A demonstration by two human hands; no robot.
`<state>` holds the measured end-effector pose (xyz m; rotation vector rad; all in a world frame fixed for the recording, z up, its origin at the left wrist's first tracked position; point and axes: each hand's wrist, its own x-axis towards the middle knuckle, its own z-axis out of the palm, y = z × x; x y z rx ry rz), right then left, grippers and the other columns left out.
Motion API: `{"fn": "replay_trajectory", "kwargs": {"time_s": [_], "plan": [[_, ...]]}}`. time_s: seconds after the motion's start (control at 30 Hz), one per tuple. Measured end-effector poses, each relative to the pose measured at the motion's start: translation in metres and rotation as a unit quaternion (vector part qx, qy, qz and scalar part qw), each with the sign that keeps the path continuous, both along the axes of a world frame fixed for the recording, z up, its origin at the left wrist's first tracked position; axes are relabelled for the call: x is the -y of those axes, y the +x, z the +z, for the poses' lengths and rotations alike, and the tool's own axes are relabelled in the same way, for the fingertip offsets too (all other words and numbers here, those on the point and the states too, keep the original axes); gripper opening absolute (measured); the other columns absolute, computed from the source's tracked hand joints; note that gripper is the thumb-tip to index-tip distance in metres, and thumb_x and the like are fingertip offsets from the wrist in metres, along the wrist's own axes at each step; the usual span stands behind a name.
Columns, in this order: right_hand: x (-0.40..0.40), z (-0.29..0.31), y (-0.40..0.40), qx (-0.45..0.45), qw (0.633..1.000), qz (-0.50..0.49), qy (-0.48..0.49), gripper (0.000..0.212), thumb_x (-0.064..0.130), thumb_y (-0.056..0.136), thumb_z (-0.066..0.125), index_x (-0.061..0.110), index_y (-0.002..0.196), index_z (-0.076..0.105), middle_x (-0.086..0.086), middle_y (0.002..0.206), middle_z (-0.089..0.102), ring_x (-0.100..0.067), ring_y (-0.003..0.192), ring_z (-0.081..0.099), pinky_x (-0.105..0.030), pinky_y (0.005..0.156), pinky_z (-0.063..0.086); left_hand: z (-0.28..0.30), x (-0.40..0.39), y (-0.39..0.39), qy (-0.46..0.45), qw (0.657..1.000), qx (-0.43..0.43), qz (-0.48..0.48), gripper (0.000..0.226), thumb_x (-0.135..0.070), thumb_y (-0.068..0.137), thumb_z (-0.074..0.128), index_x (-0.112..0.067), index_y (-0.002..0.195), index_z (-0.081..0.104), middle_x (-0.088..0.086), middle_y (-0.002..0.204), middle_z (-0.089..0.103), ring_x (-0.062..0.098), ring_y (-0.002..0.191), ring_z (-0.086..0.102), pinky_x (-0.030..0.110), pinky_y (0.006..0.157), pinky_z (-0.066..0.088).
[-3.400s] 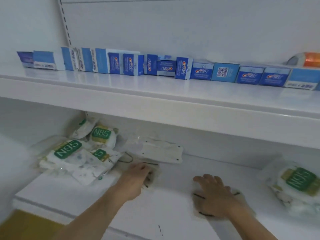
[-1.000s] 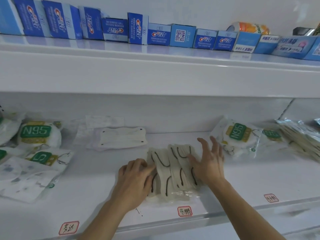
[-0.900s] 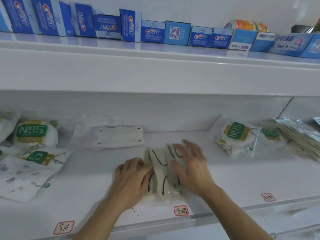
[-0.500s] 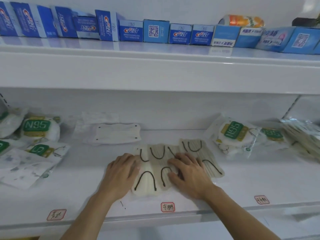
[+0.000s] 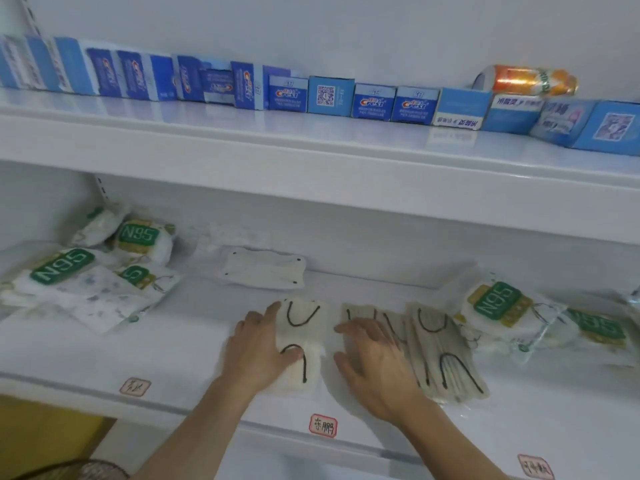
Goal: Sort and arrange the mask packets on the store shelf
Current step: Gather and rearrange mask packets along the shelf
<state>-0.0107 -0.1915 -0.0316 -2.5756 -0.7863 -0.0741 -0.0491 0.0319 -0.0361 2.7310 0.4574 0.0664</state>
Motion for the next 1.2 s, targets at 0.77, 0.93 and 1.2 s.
{"fn": "replay_trajectory", "kwargs": {"time_s": [0.77, 0.93, 1.2], "plan": [[-0.222, -0.001, 0.128, -0.184, 0.918, -0.312, 0.162, 0.101, 0.047, 0.071, 0.084, 0.023, 0.147, 0.021, -0.015, 0.142, 0.051, -0.036, 0.129, 0.051, -0.047, 0.1, 0.047, 0.018, -0.157, -0.063, -0.24, 0.97, 0.027, 0.008, 0.108, -0.011, 0.086, 0.068, -0.053, 0.154, -0.005, -0.021, 0.11, 0.05, 0.0, 0.076, 0.054, 0.033, 0.085, 0.056], [-0.228, 0.003, 0.12, -0.203, 0.903, -0.321, 0.204, 0.087, 0.028, 0.068, 0.088, 0.023, 0.14, 0.038, -0.012, 0.126, 0.062, -0.032, 0.105, 0.063, -0.037, 0.089, 0.052, 0.003, -0.17, -0.056, -0.31, 0.942, 0.12, 0.037, 0.113, -0.009, 0.081, 0.07, -0.061, 0.15, -0.003, -0.004, 0.105, 0.068, 0.014, 0.072, 0.067, 0.032, 0.066, 0.058], [-0.166, 0.003, 0.073, -0.341, 0.718, -0.221, 0.566, 0.026, 0.007, 0.091, 0.072, 0.003, 0.115, 0.068, -0.016, 0.113, 0.074, -0.032, 0.096, 0.073, -0.037, 0.074, 0.062, -0.006, -0.185, -0.049, -0.477, 0.857, 0.173, 0.091, 0.092, 0.001, 0.086, 0.072, -0.039, 0.154, 0.025, -0.015, 0.153, 0.04, 0.002, 0.133, 0.045, 0.029, 0.111, 0.04]]}}
